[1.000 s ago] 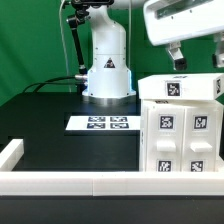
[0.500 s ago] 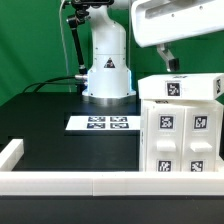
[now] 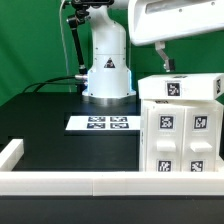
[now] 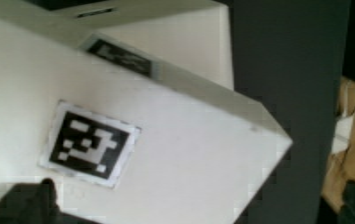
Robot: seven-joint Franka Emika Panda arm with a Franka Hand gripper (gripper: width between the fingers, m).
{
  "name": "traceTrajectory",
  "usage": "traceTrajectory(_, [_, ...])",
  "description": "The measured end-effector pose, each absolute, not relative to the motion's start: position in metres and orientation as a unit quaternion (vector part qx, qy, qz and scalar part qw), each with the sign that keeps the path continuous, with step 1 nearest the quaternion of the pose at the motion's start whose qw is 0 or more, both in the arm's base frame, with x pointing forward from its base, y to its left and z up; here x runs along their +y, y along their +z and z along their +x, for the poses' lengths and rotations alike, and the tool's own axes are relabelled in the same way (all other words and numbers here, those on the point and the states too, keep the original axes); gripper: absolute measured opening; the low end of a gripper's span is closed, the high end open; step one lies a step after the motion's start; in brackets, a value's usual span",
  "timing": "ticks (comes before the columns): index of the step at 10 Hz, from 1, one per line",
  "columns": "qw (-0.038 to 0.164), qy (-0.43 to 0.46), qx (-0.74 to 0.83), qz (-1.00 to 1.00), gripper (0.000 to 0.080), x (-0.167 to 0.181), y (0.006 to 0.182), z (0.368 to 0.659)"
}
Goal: Assemble cabinet
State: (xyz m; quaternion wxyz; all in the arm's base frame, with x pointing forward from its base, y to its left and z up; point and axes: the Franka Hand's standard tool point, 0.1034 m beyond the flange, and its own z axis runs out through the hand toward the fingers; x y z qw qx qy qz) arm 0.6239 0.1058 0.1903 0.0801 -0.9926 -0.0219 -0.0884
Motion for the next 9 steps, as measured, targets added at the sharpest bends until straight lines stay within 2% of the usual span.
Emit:
traceTrajectory(6, [0.049, -0.082, -0.288, -0.953, 0.0797, 0.101, 0.182, 0.618])
traceTrajectory(9, [0.04, -0.08, -0.384, -0.919, 0.0797, 0.095, 0.176, 0.617])
